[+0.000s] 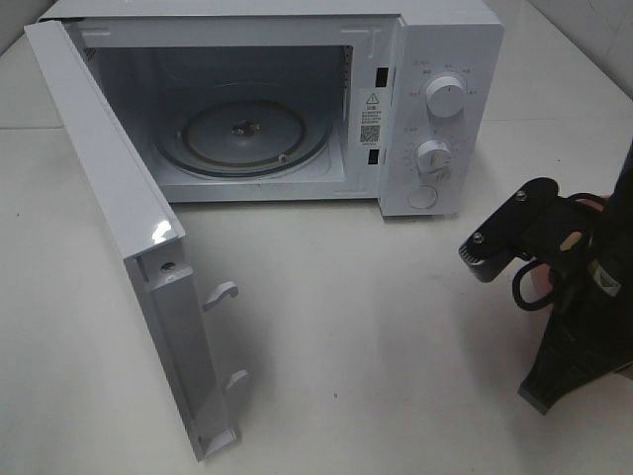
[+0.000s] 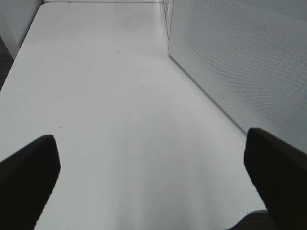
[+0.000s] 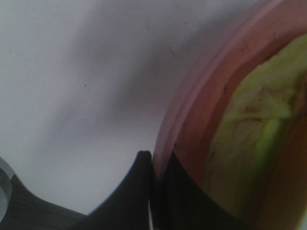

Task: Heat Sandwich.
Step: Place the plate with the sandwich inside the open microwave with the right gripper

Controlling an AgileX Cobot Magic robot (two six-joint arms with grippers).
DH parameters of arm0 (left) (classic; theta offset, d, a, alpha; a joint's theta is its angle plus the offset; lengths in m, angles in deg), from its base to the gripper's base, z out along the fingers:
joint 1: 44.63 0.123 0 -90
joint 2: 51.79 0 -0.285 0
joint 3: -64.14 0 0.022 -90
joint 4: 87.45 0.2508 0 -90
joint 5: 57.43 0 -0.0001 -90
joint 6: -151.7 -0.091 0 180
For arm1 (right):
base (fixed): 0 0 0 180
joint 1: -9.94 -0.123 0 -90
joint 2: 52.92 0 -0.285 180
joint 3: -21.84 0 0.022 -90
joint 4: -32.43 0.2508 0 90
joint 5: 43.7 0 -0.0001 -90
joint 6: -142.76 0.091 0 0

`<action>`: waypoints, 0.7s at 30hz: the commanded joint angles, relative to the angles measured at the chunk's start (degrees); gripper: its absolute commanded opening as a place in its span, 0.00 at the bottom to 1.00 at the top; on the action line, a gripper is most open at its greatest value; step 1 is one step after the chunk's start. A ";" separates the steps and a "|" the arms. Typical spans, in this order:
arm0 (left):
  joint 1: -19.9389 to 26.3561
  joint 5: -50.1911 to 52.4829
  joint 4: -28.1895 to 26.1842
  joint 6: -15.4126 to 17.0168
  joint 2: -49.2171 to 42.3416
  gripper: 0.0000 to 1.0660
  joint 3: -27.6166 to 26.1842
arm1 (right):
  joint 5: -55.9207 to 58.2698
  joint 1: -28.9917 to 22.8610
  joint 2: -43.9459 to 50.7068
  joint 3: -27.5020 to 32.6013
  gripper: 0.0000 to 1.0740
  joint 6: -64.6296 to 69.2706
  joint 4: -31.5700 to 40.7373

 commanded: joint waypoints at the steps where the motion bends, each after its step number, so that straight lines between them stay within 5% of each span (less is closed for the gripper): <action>1: -0.29 0.29 0.17 0.17 -0.97 0.94 0.06 | 1.15 -1.95 1.49 0.34 0.00 -1.78 -1.15; 13: -0.29 0.29 0.17 0.17 -0.97 0.94 0.06 | 0.69 -10.71 3.32 0.34 0.00 -10.54 -1.20; 21: -0.29 0.29 0.17 0.17 -0.97 0.94 0.06 | -2.12 -11.57 3.32 0.34 0.00 -19.14 -1.15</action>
